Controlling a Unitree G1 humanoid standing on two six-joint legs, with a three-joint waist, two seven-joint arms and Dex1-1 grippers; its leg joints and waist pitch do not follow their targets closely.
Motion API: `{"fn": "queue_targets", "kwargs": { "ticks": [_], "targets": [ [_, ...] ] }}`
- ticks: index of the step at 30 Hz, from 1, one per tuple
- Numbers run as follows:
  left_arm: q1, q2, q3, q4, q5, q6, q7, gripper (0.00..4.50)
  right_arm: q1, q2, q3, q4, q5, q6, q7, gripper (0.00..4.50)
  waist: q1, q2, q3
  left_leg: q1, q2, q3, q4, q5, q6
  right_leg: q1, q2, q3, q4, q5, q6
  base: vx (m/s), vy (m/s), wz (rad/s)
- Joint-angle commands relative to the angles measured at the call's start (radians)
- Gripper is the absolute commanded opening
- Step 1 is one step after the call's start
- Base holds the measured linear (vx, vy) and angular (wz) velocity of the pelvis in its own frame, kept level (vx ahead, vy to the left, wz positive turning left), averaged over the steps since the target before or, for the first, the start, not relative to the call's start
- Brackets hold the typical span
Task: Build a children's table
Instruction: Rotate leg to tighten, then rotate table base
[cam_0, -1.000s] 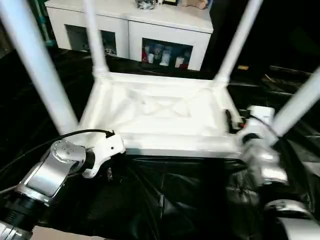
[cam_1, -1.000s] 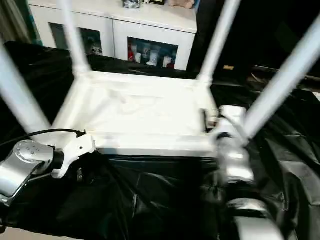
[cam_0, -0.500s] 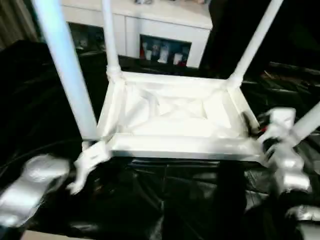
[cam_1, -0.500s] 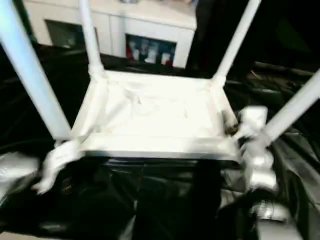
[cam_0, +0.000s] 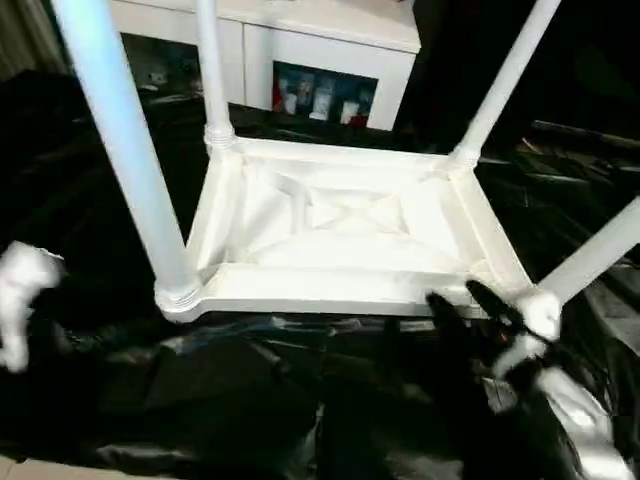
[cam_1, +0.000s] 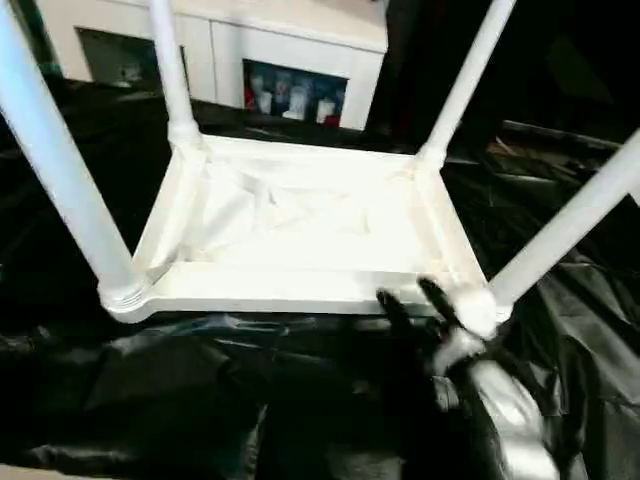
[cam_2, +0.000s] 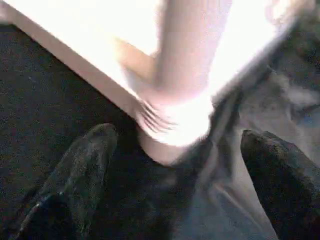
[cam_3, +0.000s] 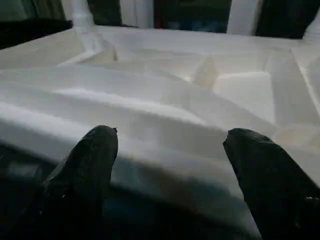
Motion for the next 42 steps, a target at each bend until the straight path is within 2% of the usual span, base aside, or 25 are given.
{"fn": "queue_targets", "kwargs": {
  "ticks": [1,3,4,5,6,8,9,10,13,14,15,16,18,19,20,21,23,24,26,28,29,31,36,41,42],
  "targets": [
    [-0.029,-0.005,0.026,0.038,-0.042,-0.005,-0.009,4.47,0.029,-0.024,-0.032,-0.024,0.010,0.016,0.010,3.72,0.005,0.019,-0.032,0.022,0.044,-0.026,-0.090,-0.336,0.009,0.019,-0.073,0.049,-0.082,-0.284,-0.166,0.000,0.000,0.00],
    [-0.068,-0.029,0.020,0.050,-0.067,0.003,-0.009,4.47,0.054,-0.034,-0.048,-0.027,-0.006,0.024,-0.007,3.72,0.010,0.018,-0.033,0.025,0.046,-0.026,-0.091,-0.332,0.003,0.019,-0.077,0.051,-0.083,-0.290,-0.169,0.000,0.000,0.00],
    [-0.083,-0.042,0.015,0.048,-0.076,0.010,-0.007,4.47,0.063,-0.039,-0.054,-0.031,-0.011,0.031,-0.012,3.72,0.012,0.014,-0.034,0.027,0.048,-0.026,-0.090,-0.324,0.000,0.019,-0.076,0.050,-0.081,-0.270,-0.176,0.000,0.000,0.00],
    [-0.106,-0.062,0.000,0.046,-0.081,0.020,0.000,4.47,0.063,-0.044,-0.067,-0.021,-0.024,0.038,-0.033,3.72,0.012,0.015,-0.031,0.024,0.049,-0.027,-0.092,-0.326,-0.002,0.020,-0.077,0.050,-0.080,-0.272,-0.176,0.000,0.000,0.00],
    [-0.120,-0.075,-0.011,0.044,-0.084,0.026,0.005,4.47,0.062,-0.048,-0.075,-0.015,-0.032,0.044,-0.048,3.72,0.017,0.015,-0.033,0.030,0.049,-0.025,-0.090,-0.316,-0.012,0.019,-0.076,0.049,-0.079,-0.260,-0.181,0.000,0.000,0.00],
    [-0.171,-0.115,-0.050,0.054,-0.091,0.036,0.013,4.47,0.040,-0.064,-0.094,0.031,-0.057,0.056,-0.101,3.72,0.017,0.012,-0.035,0.027,0.047,-0.024,-0.089,-0.305,-0.013,0.022,-0.077,0.050,-0.077,-0.250,-0.180,0.000,0.000,0.00],
    [-0.182,-0.122,-0.058,0.062,-0.089,0.034,0.013,4.47,0.034,-0.066,-0.095,0.041,-0.062,0.056,-0.109,3.72,0.020,0.015,-0.038,0.032,0.047,-0.023,-0.087,-0.295,-0.019,0.022,-0.078,0.048,-0.077,-0.242,-0.184,0.000,0.000,0.00],
    [-0.185,-0.123,-0.060,0.064,-0.088,0.033,0.013,4.47,0.033,-0.066,-0.096,0.044,-0.064,0.056,-0.111,3.72,0.020,0.011,-0.037,0.029,0.044,-0.022,-0.085,-0.291,-0.019,0.024,-0.077,0.049,-0.076,-0.234,-0.184,0.000,0.000,0.00],
    [-0.269,-0.175,-0.103,0.142,-0.053,-0.014,0.045,4.47,-0.016,-0.070,-0.084,0.097,-0.103,0.063,-0.159,3.72,0.021,0.014,-0.047,0.031,0.041,-0.022,-0.080,-0.265,-0.026,0.028,-0.077,0.046,-0.073,-0.201,-0.181,0.000,0.000,0.00],
    [-0.285,-0.184,-0.113,0.157,-0.041,-0.024,0.051,4.47,-0.027,-0.067,-0.079,0.105,-0.113,0.063,-0.163,3.72,0.020,0.010,-0.047,0.027,0.042,-0.023,-0.080,-0.257,-0.025,0.032,-0.077,0.046,-0.073,-0.193,-0.179,0.000,0.000,0.00],
    [-0.306,-0.201,-0.125,0.168,-0.035,-0.020,0.062,4.47,-0.044,-0.060,-0.070,0.115,-0.127,0.066,-0.169,3.72,0.021,0.011,-0.049,0.028,0.043,-0.023,-0.079,-0.253,-0.026,0.033,-0.079,0.046,-0.070,-0.184,-0.181,0.000,0.000,0.00],
    [-0.308,-0.205,-0.128,0.165,-0.036,-0.020,0.059,4.47,-0.049,-0.058,-0.067,0.117,-0.128,0.067,-0.167,3.72,0.021,0.008,-0.051,0.025,0.043,-0.024,-0.076,-0.238,-0.023,0.036,-0.080,0.046,-0.067,-0.167,-0.184,0.000,0.000,0.00],
    [-0.314,-0.220,-0.140,0.134,-0.058,0.007,0.040,4.47,-0.070,-0.052,-0.053,0.139,-0.143,0.071,-0.164,3.72,0.019,0.010,-0.056,0.021,0.044,-0.024,-0.073,-0.195,-0.016,0.043,-0.080,0.044,-0.058,-0.109,-0.203,0.000,0.000,0.00],
    [-0.313,-0.230,-0.152,0.098,-0.085,0.036,0.019,4.47,-0.094,-0.049,-0.040,0.171,-0.158,0.071,-0.166,3.72,0.020,0.012,-0.056,0.021,0.043,-0.023,-0.073,-0.192,-0.014,0.043,-0.079,0.044,-0.058,-0.097,-0.206,0.000,0.000,0.00],
    [-0.312,-0.234,-0.159,0.077,-0.101,0.053,0.007,4.47,-0.107,-0.048,-0.034,0.190,-0.166,0.069,-0.168,3.72,0.018,0.008,-0.059,0.023,0.044,-0.022,-0.071,-0.188,-0.015,0.043,-0.078,0.044,-0.054,-0.085,-0.213,0.000,0.000,0.00],
    [-0.308,-0.239,-0.184,0.024,-0.144,0.101,-0.026,4.47,-0.142,-0.041,-0.020,0.240,-0.184,0.063,-0.175,3.72,0.014,0.013,-0.057,0.022,0.044,-0.023,-0.073,-0.198,-0.024,0.042,-0.078,0.041,-0.052,-0.094,-0.229,0.000,0.000,0.00],
    [-0.303,-0.239,-0.201,-0.010,-0.169,0.135,-0.045,4.47,-0.163,-0.037,-0.015,0.268,-0.192,0.060,-0.180,3.72,0.012,0.012,-0.055,0.025,0.044,-0.022,-0.073,-0.230,-0.032,0.038,-0.075,0.041,-0.056,-0.126,-0.228,0.000,0.000,0.00],
    [-0.303,-0.242,-0.219,-0.031,-0.189,0.157,-0.065,4.47,-0.188,-0.030,-0.011,0.297,-0.207,0.054,-0.187,3.72,0.012,0.010,-0.055,0.030,0.044,-0.021,-0.072,-0.264,-0.038,0.036,-0.076,0.042,-0.061,-0.172,-0.218,0.000,0.000,0.00],
    [-0.288,-0.234,-0.263,-0.086,-0.207,0.185,-0.107,4.47,-0.227,-0.018,-0.005,0.327,-0.214,0.054,-0.186,3.72,0.010,0.008,-0.056,0.030,0.044,-0.023,-0.074,-0.290,-0.045,0.036,-0.077,0.043,-0.064,-0.221,-0.206,0.000,0.000,0.00],
    [-0.282,-0.231,-0.312,-0.139,-0.219,0.215,-0.135,4.47,-0.276,-0.006,0.012,0.363,-0.228,0.047,-0.182,3.72,0.009,0.010,-0.053,0.034,0.046,-0.025,-0.077,-0.313,-0.052,0.033,-0.077,0.042,-0.069,-0.269,-0.192,0.000,0.000,0.00],
    [-0.285,-0.235,-0.324,-0.153,-0.226,0.227,-0.138,4.47,-0.293,-0.002,0.019,0.376,-0.237,0.044,-0.184,3.72,0.010,0.010,-0.051,0.039,0.046,-0.024,-0.077,-0.337,-0.059,0.028,-0.077,0.043,-0.072,-0.297,-0.189,0.000,0.000,0.00],
    [-0.292,-0.243,-0.341,-0.172,-0.233,0.240,-0.143,4.47,-0.319,0.006,0.031,0.395,-0.247,0.037,-0.177,3.72,0.012,0.009,-0.051,0.040,0.044,-0.025,-0.077,-0.349,-0.066,0.029,-0.079,0.044,-0.076,-0.329,-0.182,0.000,0.000,0.00],
    [-0.330,-0.289,-0.398,-0.212,-0.228,0.262,-0.127,4.47,-0.414,0.037,0.063,0.480,-0.276,0.005,-0.151,3.72,0.012,0.008,-0.056,0.038,0.043,-0.025,-0.075,-0.325,-0.072,0.033,-0.077,0.044,-0.072,-0.310,-0.178,0.000,0.000,0.00],
    [-0.365,-0.330,-0.453,-0.222,-0.231,0.280,-0.128,4.47,-0.462,0.065,0.091,0.526,-0.299,-0.016,-0.116,3.72,0.012,0.008,-0.058,0.039,0.043,-0.024,-0.073,-0.310,-0.068,0.032,-0.076,0.045,-0.068,-0.279,-0.184,0.000,0.000,0.00],
    [-0.377,-0.345,-0.465,-0.222,-0.231,0.282,-0.123,4.47,-0.469,0.072,0.100,0.533,-0.302,-0.018,-0.108,3.72,0.013,0.007,-0.059,0.035,0.043,-0.025,-0.073,-0.297,-0.068,0.037,-0.077,0.044,-0.067,-0.269,-0.187,0.000,0.000,0.00]
  ]
}}
